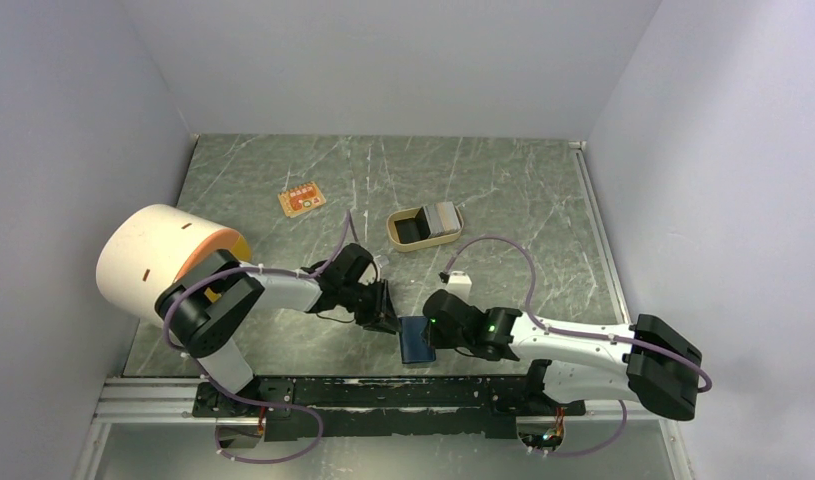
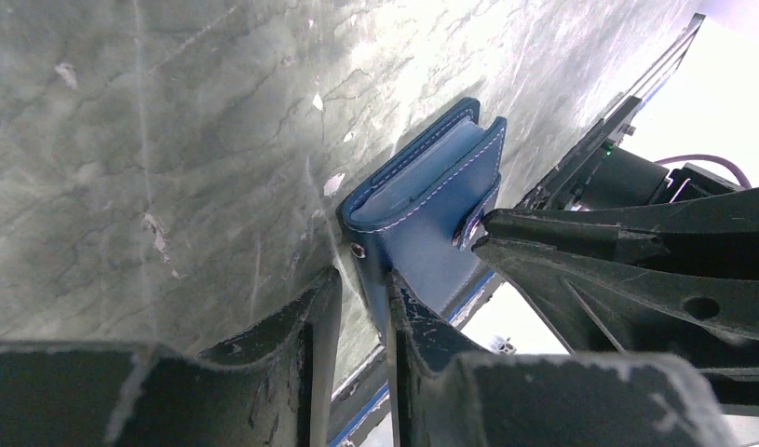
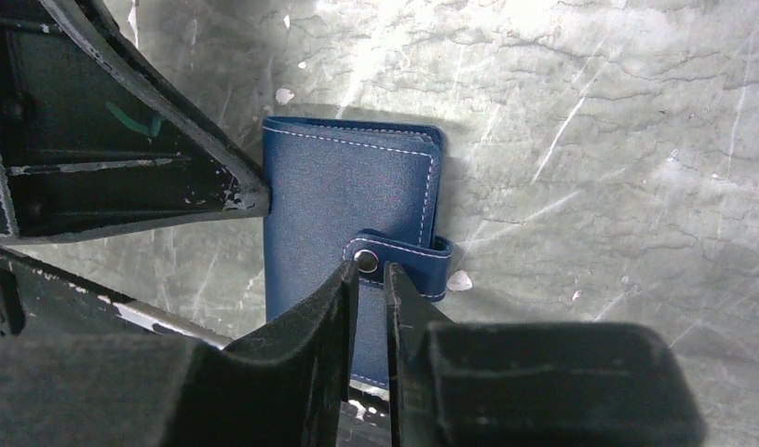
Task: Put the credit cards into the card holder
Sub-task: Close the card holder at the center of the board.
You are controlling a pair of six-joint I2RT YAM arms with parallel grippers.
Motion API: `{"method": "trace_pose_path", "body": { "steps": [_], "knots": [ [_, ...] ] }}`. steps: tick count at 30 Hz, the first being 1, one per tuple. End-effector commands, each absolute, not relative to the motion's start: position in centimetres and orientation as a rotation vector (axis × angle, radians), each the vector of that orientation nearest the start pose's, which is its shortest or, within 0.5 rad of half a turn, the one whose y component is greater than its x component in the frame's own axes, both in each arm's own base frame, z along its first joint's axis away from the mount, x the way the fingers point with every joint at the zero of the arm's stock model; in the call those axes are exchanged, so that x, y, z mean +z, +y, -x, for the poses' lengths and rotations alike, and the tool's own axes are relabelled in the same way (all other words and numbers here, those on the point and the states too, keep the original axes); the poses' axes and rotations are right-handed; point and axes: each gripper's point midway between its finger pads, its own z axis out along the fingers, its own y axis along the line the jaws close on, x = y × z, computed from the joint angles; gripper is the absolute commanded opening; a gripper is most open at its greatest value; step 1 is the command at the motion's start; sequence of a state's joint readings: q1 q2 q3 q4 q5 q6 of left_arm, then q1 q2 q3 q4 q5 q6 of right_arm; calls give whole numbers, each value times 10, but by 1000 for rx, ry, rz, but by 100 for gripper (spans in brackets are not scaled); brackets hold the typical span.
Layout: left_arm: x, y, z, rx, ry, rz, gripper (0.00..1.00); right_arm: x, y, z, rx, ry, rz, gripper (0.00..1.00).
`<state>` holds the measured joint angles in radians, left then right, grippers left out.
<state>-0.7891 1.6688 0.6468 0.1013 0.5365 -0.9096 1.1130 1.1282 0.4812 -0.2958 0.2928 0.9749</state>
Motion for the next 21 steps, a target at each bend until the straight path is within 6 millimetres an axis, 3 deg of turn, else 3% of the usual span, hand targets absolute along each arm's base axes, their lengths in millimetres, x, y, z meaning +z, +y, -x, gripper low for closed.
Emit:
{"method": "trace_pose_path", "body": {
  "steps": [1,9,17,21],
  "knots": [
    [24,-330,-150,-1288,2828,-130,30,37,233,-137,543,2519,65,20],
    [21,-331,-150,-1284,2835,-129,29,38,230,-136,517,2551,90,20],
    [21,-331,-151,-1279,2834,-132,29,63,228,-144,485,2509,92,20],
    [21,-332,-150,-1284,2835,-131,29,61,230,-144,485,2513,106,20]
  ]
}}
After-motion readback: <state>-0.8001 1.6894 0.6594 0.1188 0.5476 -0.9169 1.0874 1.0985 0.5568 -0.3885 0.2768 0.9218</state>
